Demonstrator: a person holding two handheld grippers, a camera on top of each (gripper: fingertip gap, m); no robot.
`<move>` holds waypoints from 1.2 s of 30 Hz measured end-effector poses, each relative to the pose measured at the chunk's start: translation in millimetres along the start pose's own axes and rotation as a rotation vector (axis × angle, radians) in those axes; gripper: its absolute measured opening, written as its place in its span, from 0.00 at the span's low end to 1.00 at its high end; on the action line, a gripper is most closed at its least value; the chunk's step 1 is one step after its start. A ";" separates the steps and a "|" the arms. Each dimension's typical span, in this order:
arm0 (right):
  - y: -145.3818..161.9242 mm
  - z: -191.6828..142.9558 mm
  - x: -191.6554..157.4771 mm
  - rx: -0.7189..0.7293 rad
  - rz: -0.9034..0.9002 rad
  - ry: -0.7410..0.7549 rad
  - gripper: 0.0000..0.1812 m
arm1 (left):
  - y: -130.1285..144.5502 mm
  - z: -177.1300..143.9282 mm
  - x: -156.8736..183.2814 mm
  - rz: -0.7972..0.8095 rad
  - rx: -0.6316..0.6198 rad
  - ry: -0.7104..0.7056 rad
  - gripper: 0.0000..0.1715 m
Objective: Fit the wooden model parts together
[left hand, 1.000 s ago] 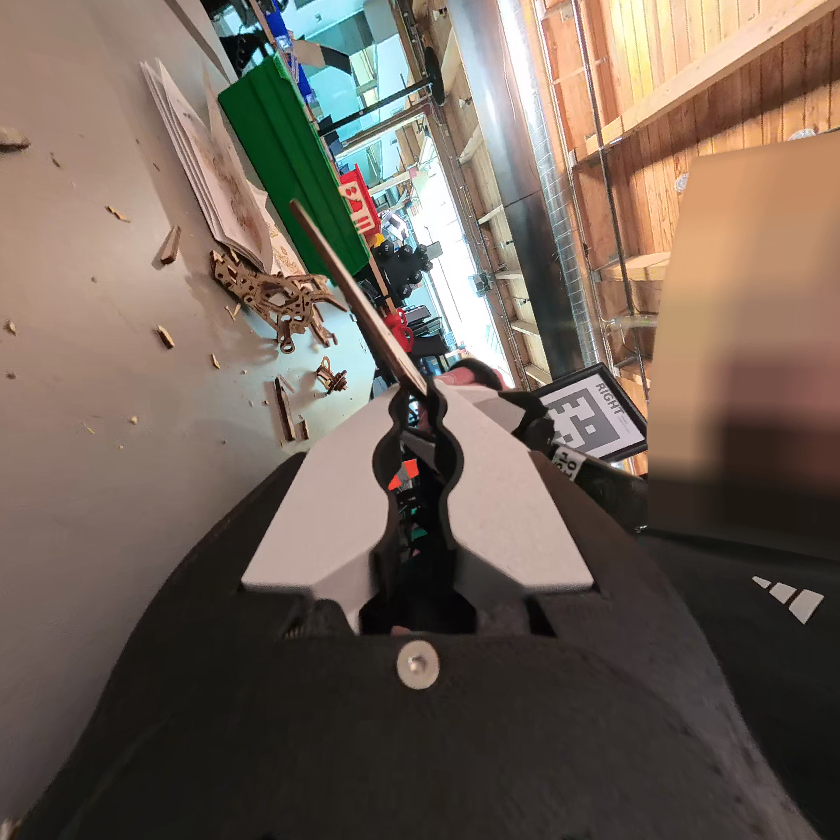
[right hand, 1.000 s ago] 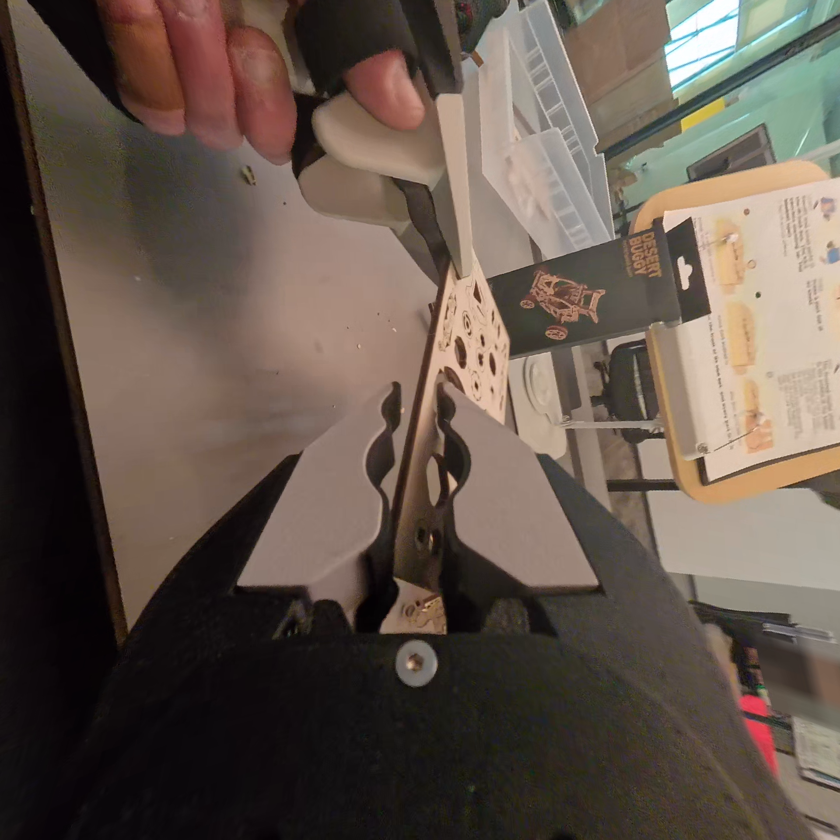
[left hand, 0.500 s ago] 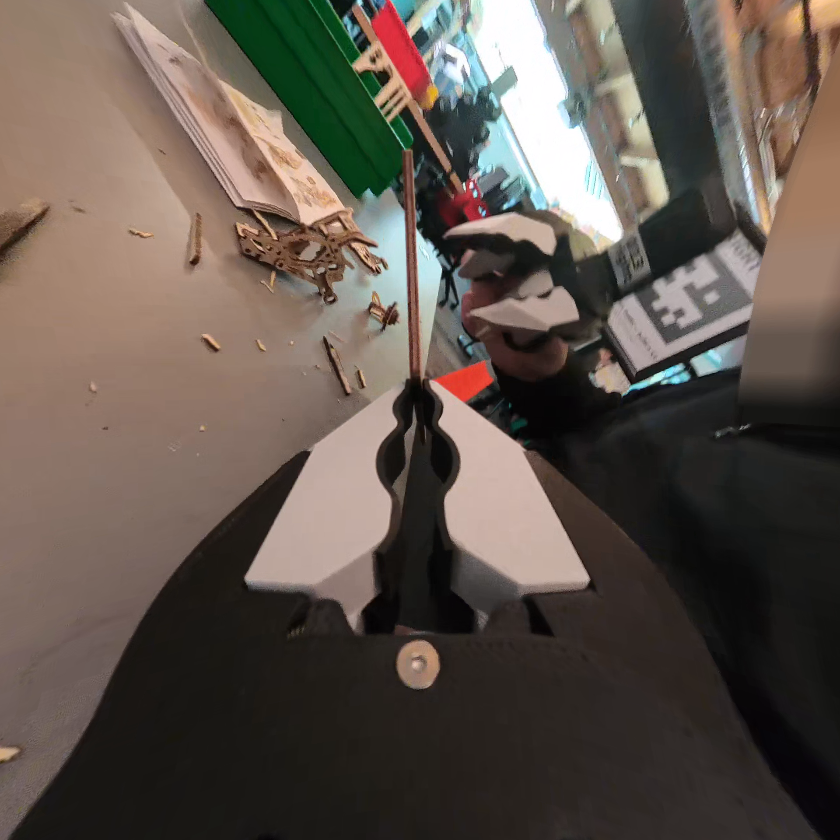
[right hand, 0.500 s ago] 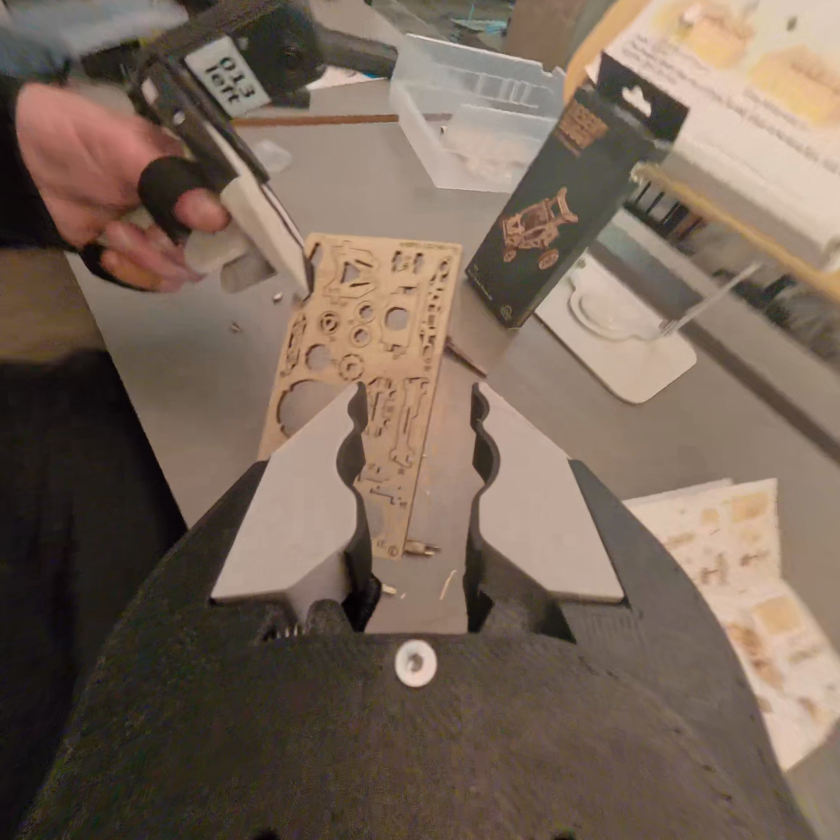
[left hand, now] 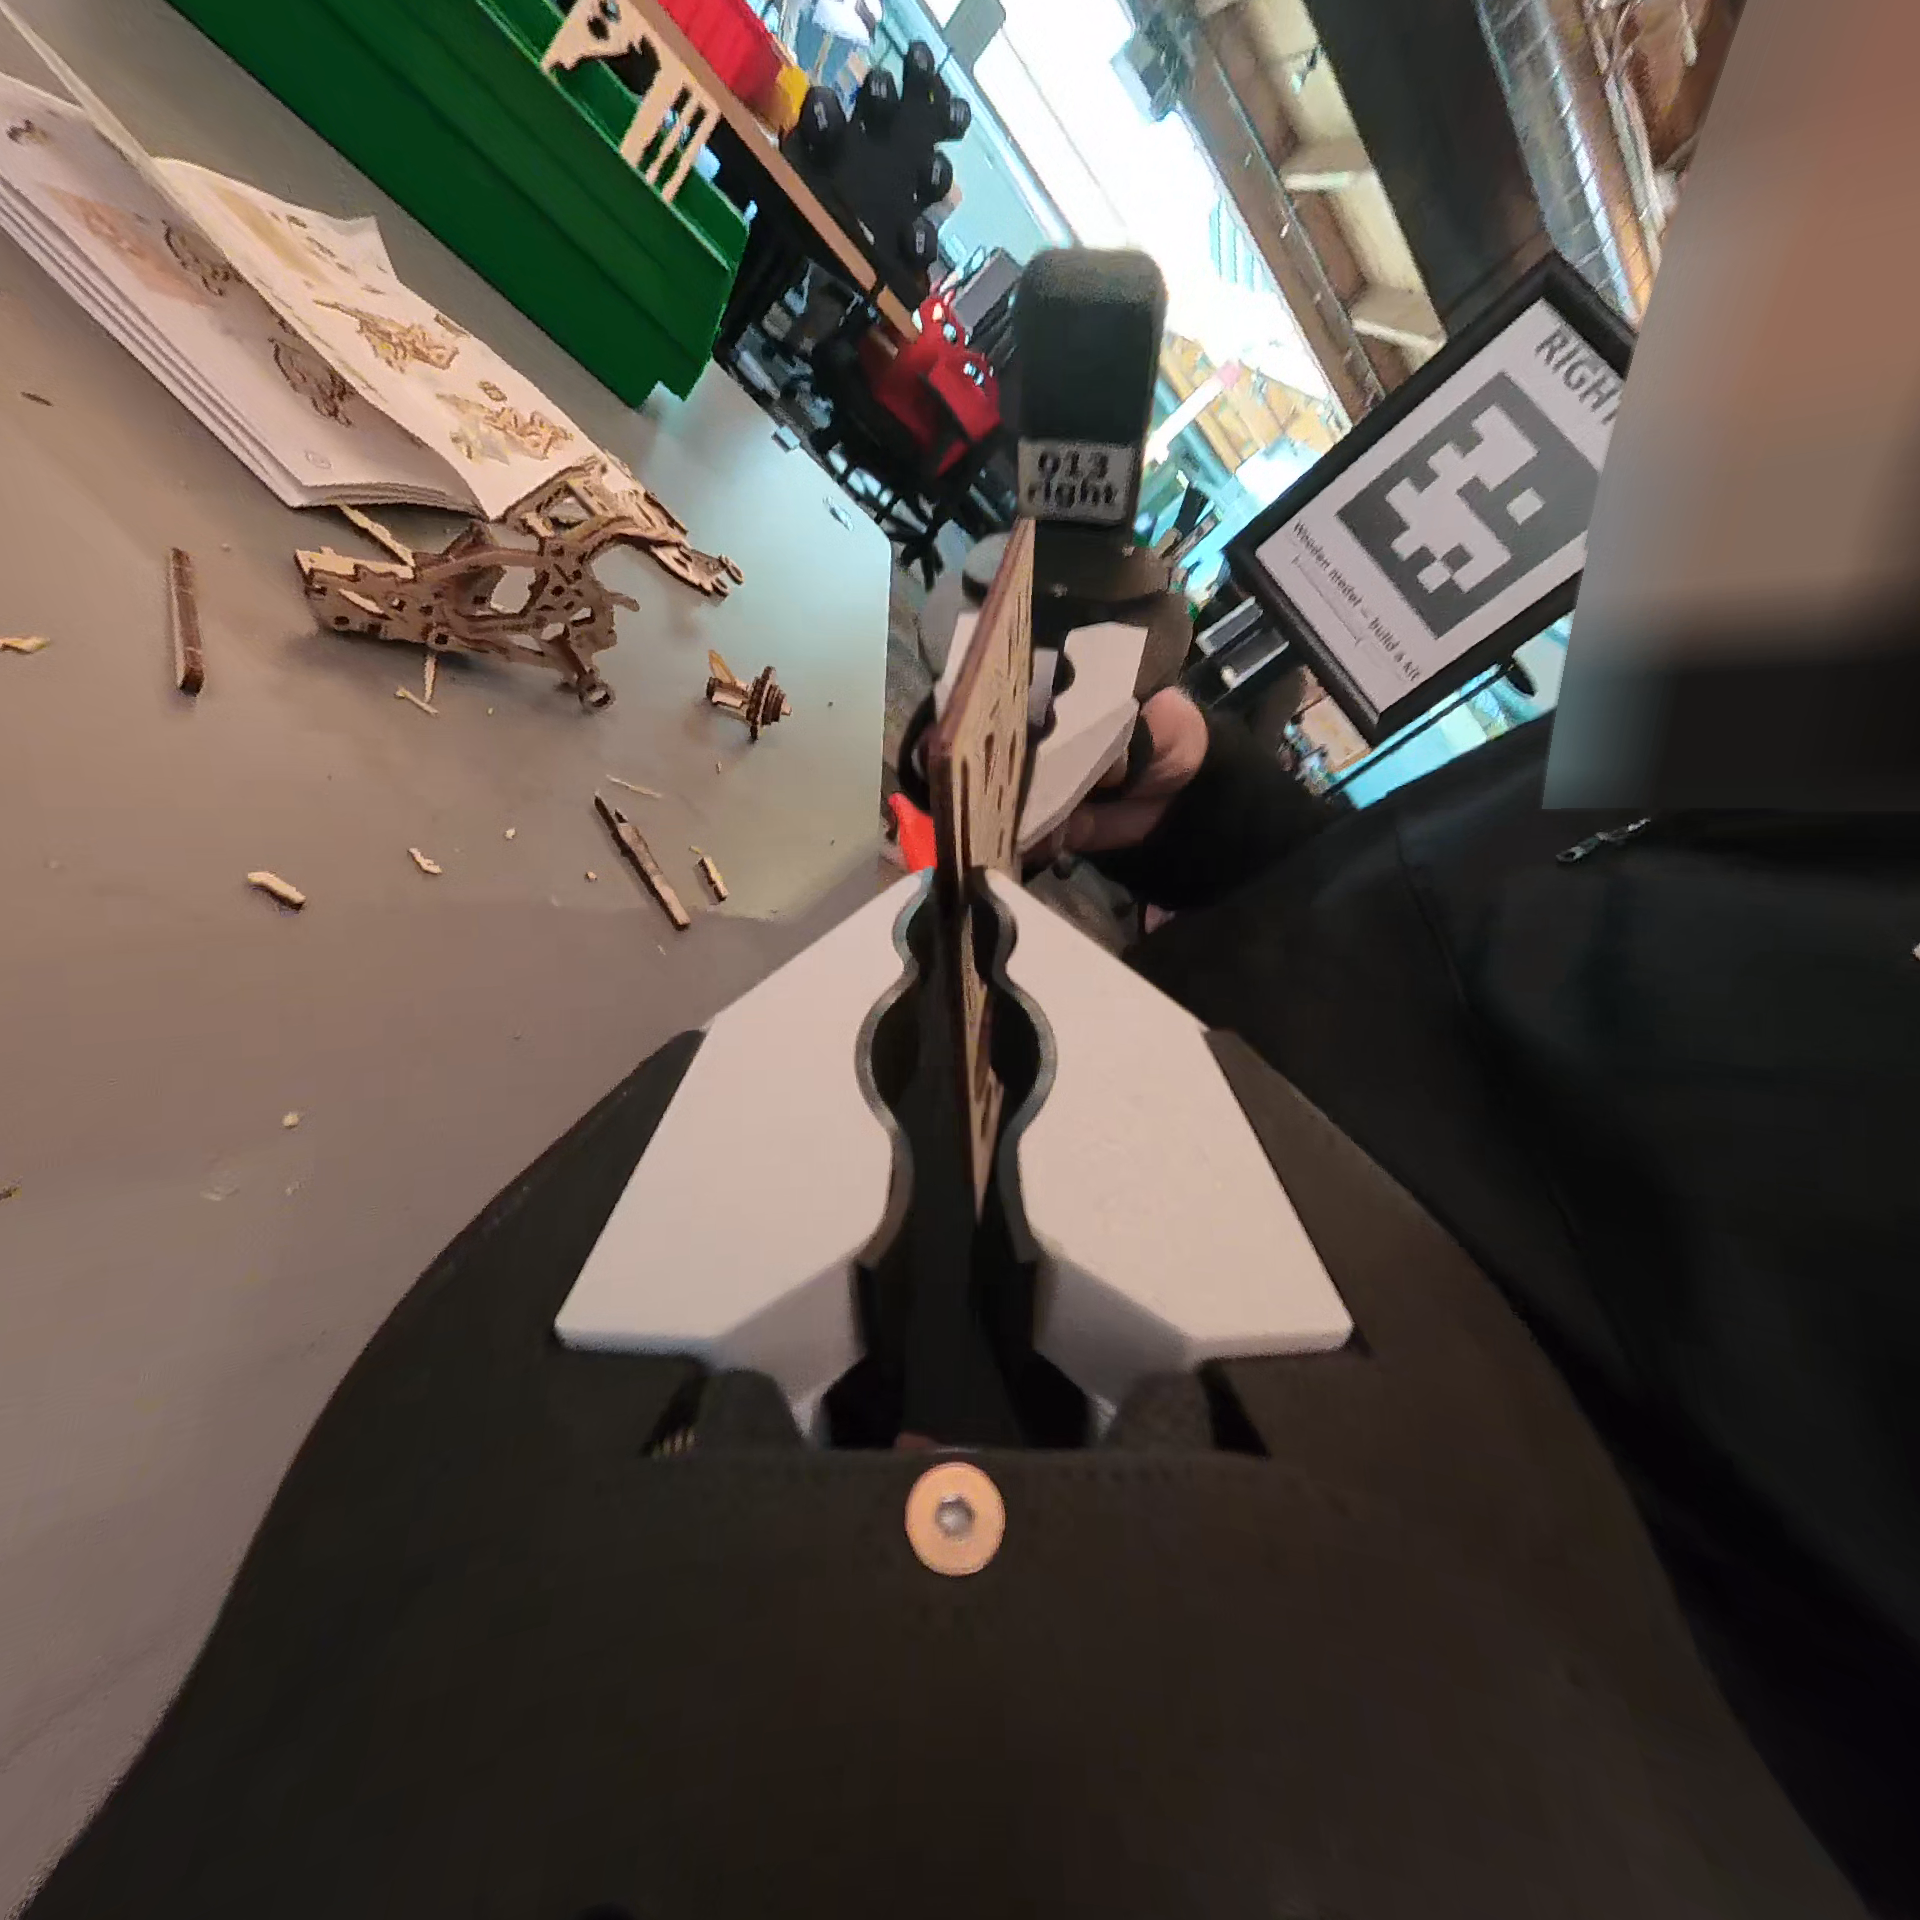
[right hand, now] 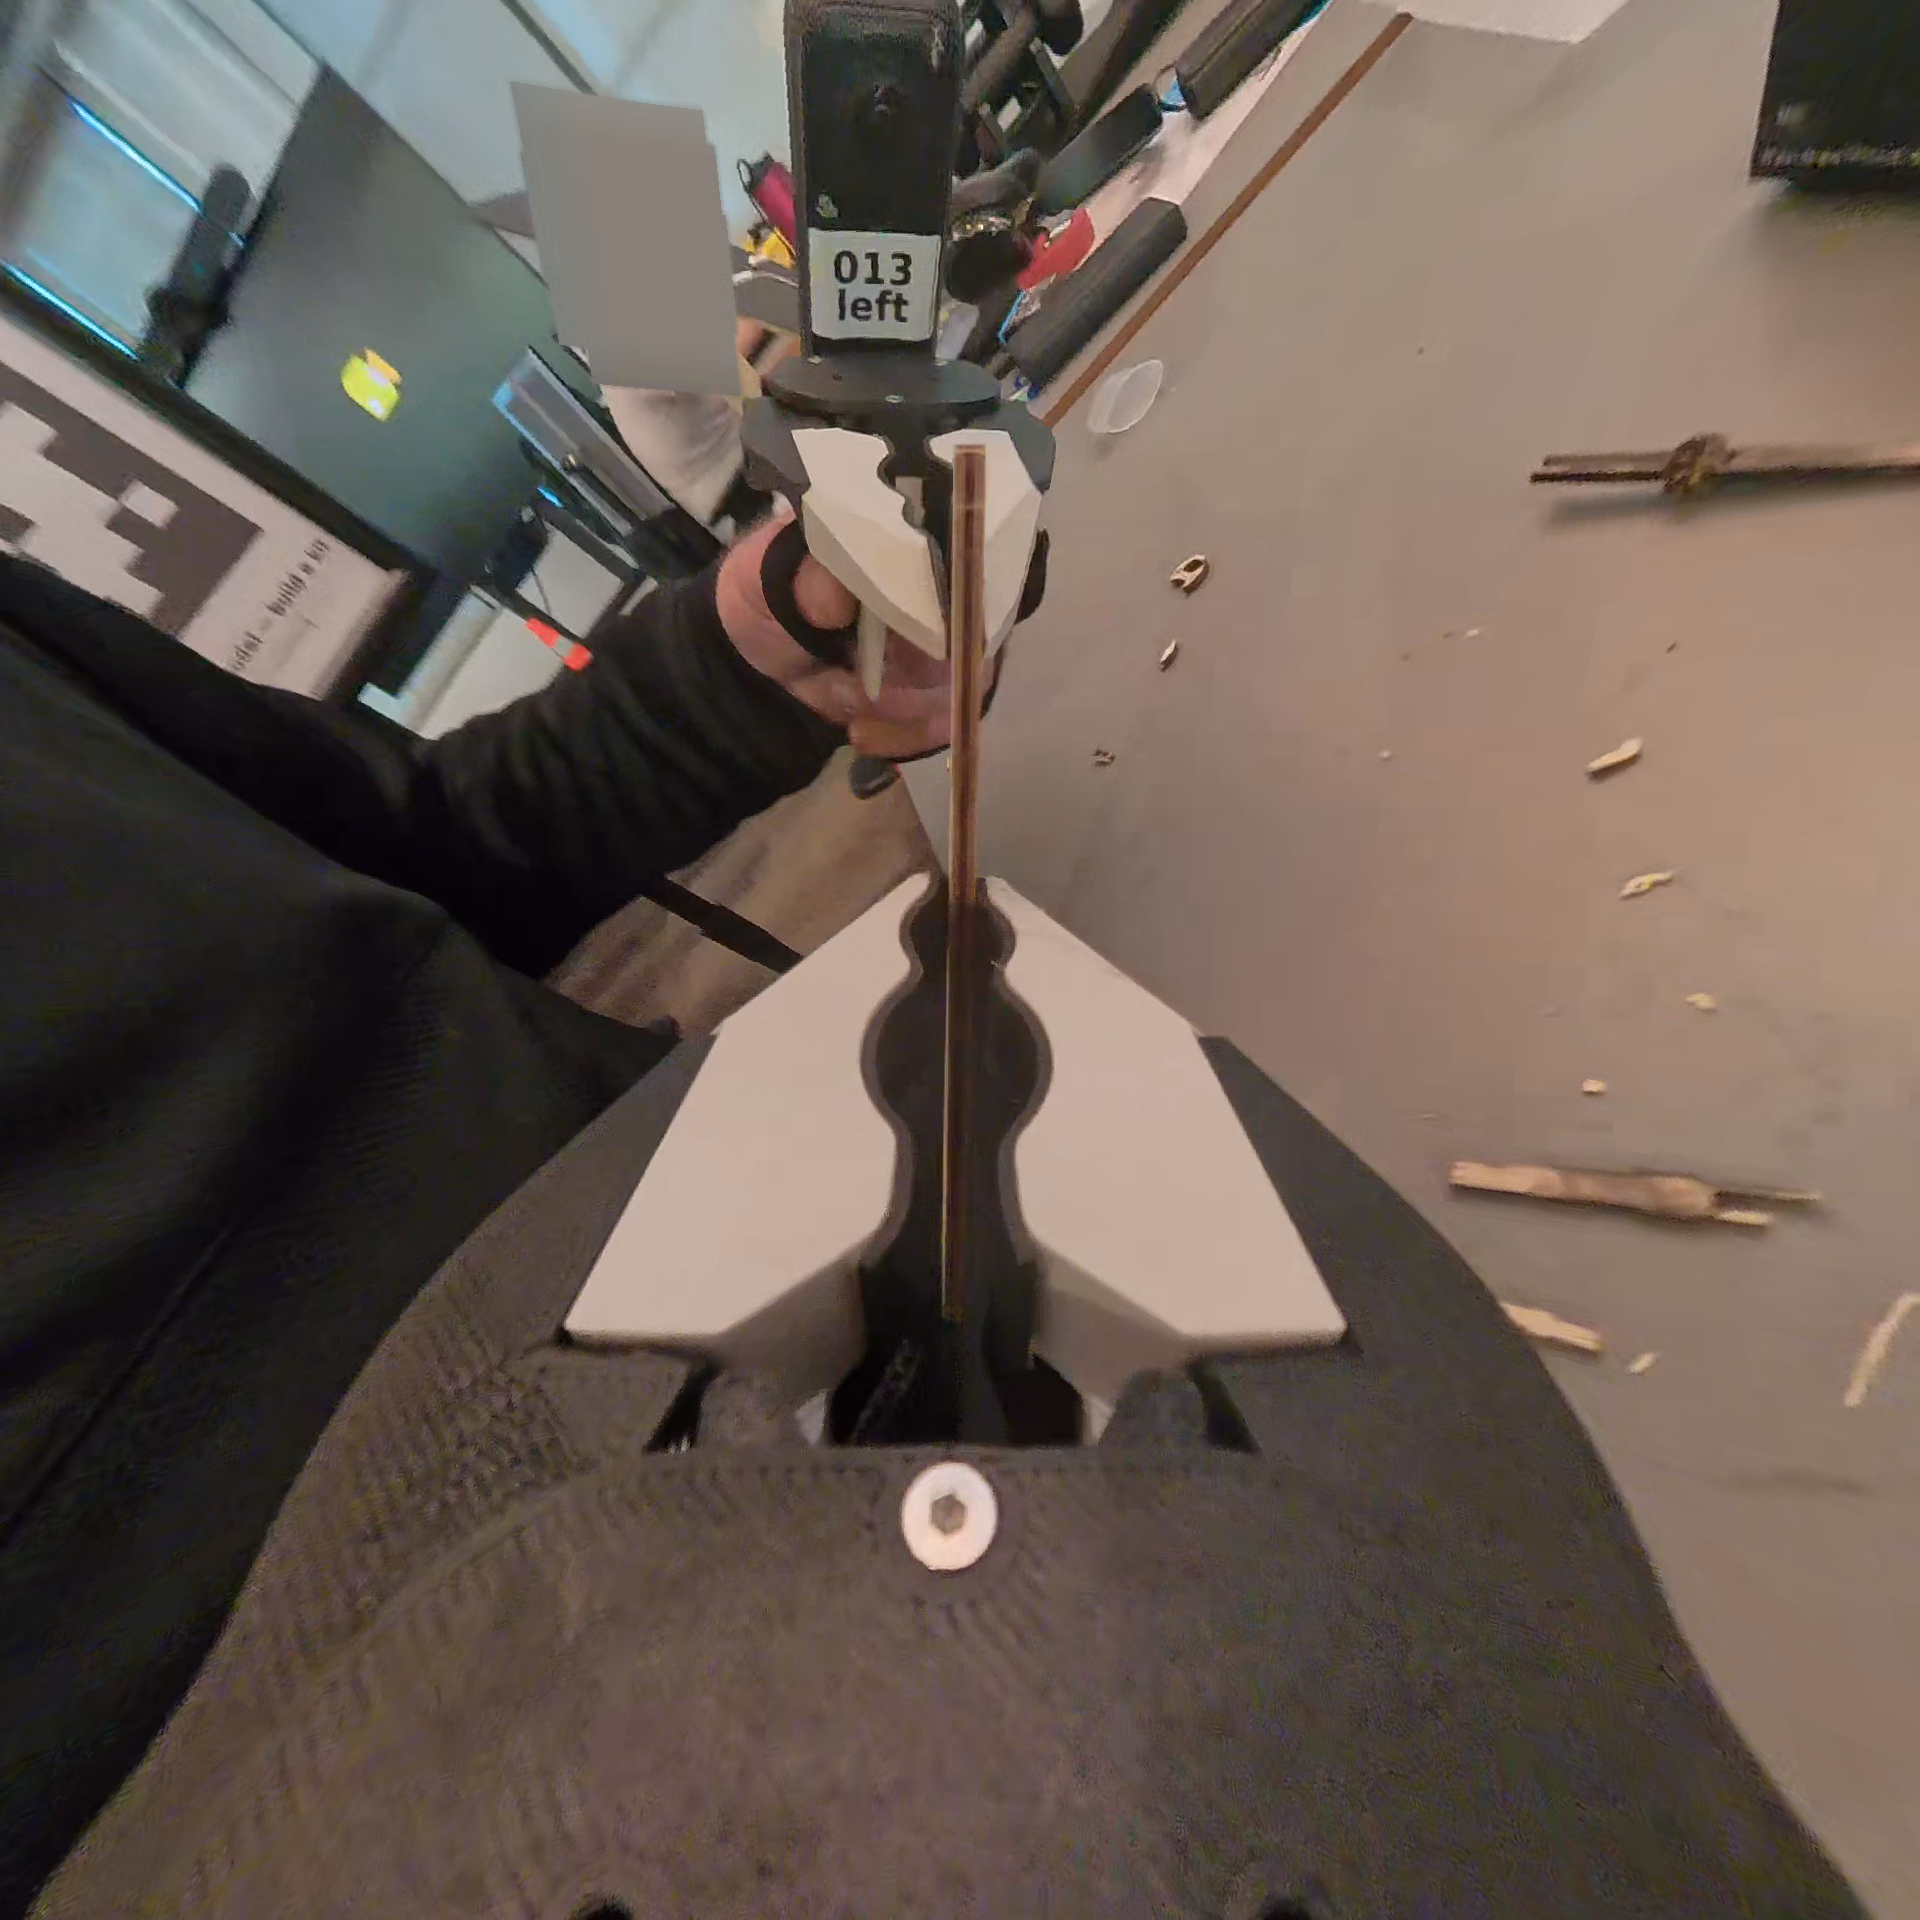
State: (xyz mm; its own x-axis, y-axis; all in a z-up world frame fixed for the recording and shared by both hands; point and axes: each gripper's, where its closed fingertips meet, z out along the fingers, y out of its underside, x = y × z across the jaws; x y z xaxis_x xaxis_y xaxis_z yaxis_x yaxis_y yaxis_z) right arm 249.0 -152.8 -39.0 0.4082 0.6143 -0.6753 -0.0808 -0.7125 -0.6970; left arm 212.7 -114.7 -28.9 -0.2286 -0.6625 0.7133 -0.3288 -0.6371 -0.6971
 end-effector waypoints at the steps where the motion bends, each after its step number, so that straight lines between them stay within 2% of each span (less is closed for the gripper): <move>1: 0.1 -0.5 -0.1 0.027 0.039 -0.018 0.00 | -2.2 1.5 -0.8 -0.018 0.028 0.008 0.01; 6: -11.2 -11.4 10.1 0.221 0.275 -0.117 0.00 | -9.4 7.6 -2.6 -0.126 0.157 0.066 0.06; 8: -10.4 -12.0 14.3 0.251 0.335 -0.142 0.00 | -0.8 18.9 -2.0 -0.142 0.123 0.059 0.08; 11: -10.0 -9.9 13.2 0.275 0.375 -0.171 0.00 | 7.8 28.8 0.1 -0.145 0.091 0.048 0.03; 18: -12.1 -7.4 14.0 0.306 0.366 -0.145 0.03 | 12.5 24.0 -0.8 -0.220 0.109 0.007 0.00; 20: -10.1 -7.3 13.4 0.291 0.349 -0.141 0.03 | 11.1 21.0 -0.9 -0.247 0.139 0.008 0.00; 30: -6.3 -3.4 10.9 0.255 0.306 -0.124 0.04 | 14.2 24.3 3.4 -0.283 0.132 0.018 0.00; 32: -5.2 -2.9 11.5 0.256 0.309 -0.126 0.01 | 15.1 24.3 1.9 -0.285 0.126 0.006 0.00; 36: -4.7 -0.9 12.1 0.269 0.335 -0.153 0.01 | 14.4 22.9 0.4 -0.297 0.128 -0.003 0.00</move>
State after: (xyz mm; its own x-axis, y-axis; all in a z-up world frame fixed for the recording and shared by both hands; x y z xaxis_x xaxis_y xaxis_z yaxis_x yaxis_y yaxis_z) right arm 255.1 -142.3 -43.6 0.1822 0.4219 -0.8882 -0.4270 -0.7797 -0.4580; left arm 228.9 -133.2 -40.3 -0.1373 -0.4415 0.8867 -0.2627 -0.8469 -0.4623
